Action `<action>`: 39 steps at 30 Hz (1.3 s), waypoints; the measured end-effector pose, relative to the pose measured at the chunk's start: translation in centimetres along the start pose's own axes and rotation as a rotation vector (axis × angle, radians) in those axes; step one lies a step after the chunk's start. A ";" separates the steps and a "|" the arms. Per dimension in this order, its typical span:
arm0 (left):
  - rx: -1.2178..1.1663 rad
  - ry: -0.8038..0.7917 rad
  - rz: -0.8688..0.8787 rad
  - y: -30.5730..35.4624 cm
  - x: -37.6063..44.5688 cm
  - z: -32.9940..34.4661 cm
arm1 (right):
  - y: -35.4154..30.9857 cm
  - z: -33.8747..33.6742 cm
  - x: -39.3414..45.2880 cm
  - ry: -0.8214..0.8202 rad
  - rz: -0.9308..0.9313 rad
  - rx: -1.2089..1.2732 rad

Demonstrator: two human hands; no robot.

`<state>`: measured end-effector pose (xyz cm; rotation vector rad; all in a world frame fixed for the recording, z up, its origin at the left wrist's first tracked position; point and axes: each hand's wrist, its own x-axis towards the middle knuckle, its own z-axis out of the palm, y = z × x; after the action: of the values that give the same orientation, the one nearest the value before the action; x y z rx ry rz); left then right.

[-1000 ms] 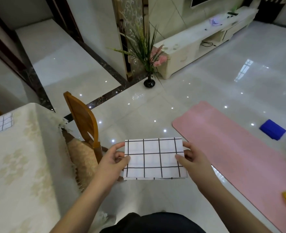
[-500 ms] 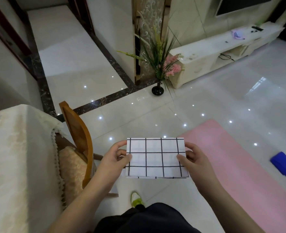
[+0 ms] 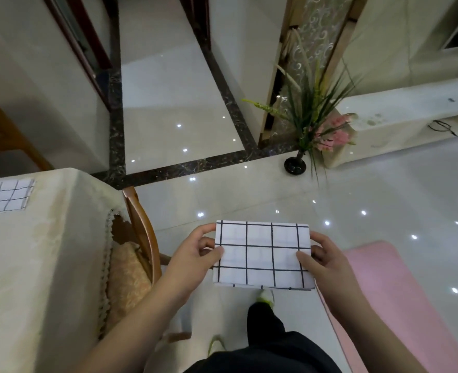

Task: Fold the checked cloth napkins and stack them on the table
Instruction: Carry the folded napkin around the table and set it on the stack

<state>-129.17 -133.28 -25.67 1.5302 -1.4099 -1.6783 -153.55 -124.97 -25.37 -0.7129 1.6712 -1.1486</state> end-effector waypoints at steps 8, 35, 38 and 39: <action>-0.045 0.191 -0.033 4.7 9.1 0.8 | -5.0 -0.2 14.1 -0.205 -0.017 -0.063; -0.393 0.538 -0.063 9.1 27.6 -16.4 | -19.3 22.5 40.6 -0.660 -0.098 -0.316; -0.424 0.575 -0.069 9.2 29.0 -18.6 | -20.2 25.5 42.6 -0.698 -0.107 -0.346; -0.436 0.590 -0.074 9.3 29.5 -19.3 | -20.4 26.5 43.4 -0.712 -0.106 -0.352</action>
<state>-122.14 -169.03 -27.69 1.6355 -0.6427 -1.2964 -146.37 -179.26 -25.71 -1.2701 1.2284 -0.5539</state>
